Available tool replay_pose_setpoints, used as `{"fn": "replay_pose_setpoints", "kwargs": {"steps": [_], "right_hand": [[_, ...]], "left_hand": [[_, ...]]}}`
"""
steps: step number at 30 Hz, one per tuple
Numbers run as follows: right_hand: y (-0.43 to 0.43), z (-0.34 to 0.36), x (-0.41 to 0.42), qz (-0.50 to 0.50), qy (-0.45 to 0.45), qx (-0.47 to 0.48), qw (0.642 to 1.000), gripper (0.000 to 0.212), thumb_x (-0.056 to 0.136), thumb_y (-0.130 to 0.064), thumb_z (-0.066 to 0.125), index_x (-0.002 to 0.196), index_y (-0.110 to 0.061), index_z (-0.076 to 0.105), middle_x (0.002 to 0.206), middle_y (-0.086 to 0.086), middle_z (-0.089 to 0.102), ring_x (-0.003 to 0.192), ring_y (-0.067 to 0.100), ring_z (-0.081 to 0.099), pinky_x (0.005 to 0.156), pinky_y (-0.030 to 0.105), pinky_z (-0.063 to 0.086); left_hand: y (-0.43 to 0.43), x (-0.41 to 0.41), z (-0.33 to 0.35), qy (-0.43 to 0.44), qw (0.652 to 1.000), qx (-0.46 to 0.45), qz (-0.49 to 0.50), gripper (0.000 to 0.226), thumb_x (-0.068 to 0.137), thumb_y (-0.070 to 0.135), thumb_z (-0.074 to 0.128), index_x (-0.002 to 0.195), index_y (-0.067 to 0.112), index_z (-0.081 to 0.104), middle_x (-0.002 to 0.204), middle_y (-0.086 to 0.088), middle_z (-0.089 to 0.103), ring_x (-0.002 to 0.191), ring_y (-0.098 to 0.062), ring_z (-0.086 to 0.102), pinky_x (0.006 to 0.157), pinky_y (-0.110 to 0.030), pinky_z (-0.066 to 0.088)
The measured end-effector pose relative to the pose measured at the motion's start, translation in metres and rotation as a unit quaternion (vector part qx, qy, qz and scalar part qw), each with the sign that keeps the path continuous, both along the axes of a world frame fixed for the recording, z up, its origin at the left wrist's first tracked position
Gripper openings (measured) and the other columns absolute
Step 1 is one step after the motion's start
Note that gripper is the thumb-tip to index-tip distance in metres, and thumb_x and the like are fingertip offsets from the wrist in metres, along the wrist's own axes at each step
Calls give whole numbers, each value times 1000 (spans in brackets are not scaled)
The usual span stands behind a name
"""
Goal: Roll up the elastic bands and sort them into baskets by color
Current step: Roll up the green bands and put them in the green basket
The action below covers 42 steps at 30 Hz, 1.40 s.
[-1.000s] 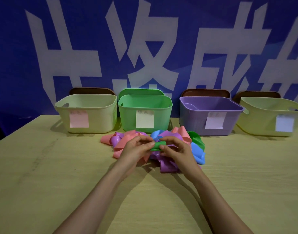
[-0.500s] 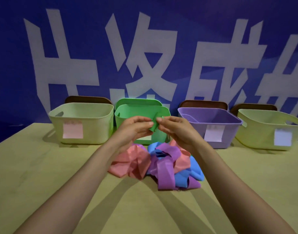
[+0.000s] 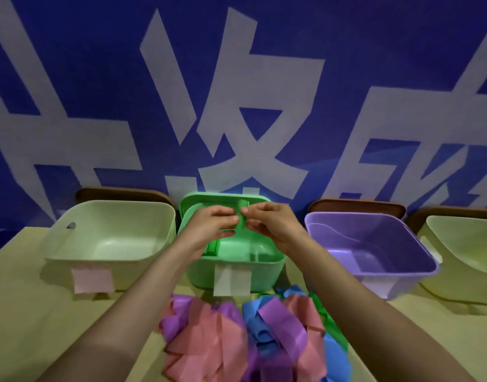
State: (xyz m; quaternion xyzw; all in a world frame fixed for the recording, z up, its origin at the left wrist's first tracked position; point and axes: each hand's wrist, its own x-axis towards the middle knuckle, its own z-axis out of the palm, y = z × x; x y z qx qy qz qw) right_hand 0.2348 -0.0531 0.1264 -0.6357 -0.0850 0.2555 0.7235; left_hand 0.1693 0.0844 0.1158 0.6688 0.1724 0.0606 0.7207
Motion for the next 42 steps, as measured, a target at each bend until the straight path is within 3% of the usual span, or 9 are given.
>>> {"fn": "replay_pose_setpoints", "kwargs": {"steps": [6, 12, 17, 23, 26, 29, 32, 35, 42], "right_hand": [[23, -2, 17, -16, 65, -66, 996, 14, 81, 2, 69, 74, -6, 59, 70, 8, 57, 61, 12, 56, 55, 14, 53], [41, -26, 41, -17, 145, -119, 982, 10, 82, -1, 69, 78, -3, 60, 71, 10, 63, 60, 14, 61, 54, 18, 55], [58, -62, 62, -22, 175, -238, 955, 20, 80, -5, 73, 71, -4, 55, 69, 9, 59, 57, 14, 58, 46, 18, 52], [85, -100, 73, -5, 164, -351, 922, 31, 79, -8, 75, 59, -5, 52, 52, 7, 55, 37, 10, 53, 42, 20, 48], [95, -116, 75, -7, 154, -372, 916, 29, 76, -9, 77, 58, -7, 55, 56, 7, 57, 53, 18, 60, 67, 31, 58], [99, -123, 74, -14, 151, -382, 912, 24, 77, -11, 77, 64, -6, 57, 66, 9, 61, 60, 20, 61, 58, 29, 54], [103, -130, 73, -29, 152, -383, 911, 22, 73, -14, 81, 69, -4, 62, 90, 17, 70, 79, 25, 70, 73, 34, 58], [106, -135, 75, -26, 162, -385, 908, 28, 70, -13, 83, 63, -6, 57, 89, 18, 69, 85, 28, 70, 79, 40, 58], [101, -127, 77, 11, 185, -359, 915, 32, 80, -12, 74, 62, -7, 49, 60, 9, 49, 50, 20, 47, 50, 28, 47]], "left_hand": [[13, 16, -1, 91, 995, -18, 22, 28, 83, -3, 66, 110, -6, 60, 91, -12, 65, 83, -19, 63, 65, -17, 56], [33, 39, -17, 174, 985, 5, -5, 22, 92, -5, 50, 113, -5, 57, 100, -16, 61, 83, -19, 60, 78, -28, 52], [59, 66, -50, 268, 956, 119, -2, 30, 91, -9, 38, 73, 11, 52, 75, -5, 48, 68, -15, 45, 62, -25, 39], [73, 78, -88, 334, 914, 228, -45, 31, 92, 3, 36, 107, 0, 62, 107, -17, 61, 93, -29, 57, 77, -33, 47], [73, 82, -95, 340, 904, 253, -59, 33, 90, 3, 36, 105, 3, 65, 108, -16, 64, 96, -29, 59, 83, -35, 49], [73, 85, -98, 347, 901, 253, -59, 35, 89, 4, 36, 109, 3, 64, 110, -17, 63, 99, -31, 60, 88, -36, 51], [71, 85, -96, 360, 900, 237, -68, 37, 88, 2, 36, 114, 2, 62, 115, -17, 61, 100, -31, 59, 88, -37, 51], [71, 84, -97, 365, 899, 231, -75, 38, 88, 2, 35, 118, 1, 59, 117, -17, 60, 101, -31, 58, 90, -39, 52], [68, 81, -89, 366, 905, 205, -71, 39, 91, 0, 36, 125, -1, 54, 123, -19, 55, 106, -32, 55, 94, -40, 51]]}}
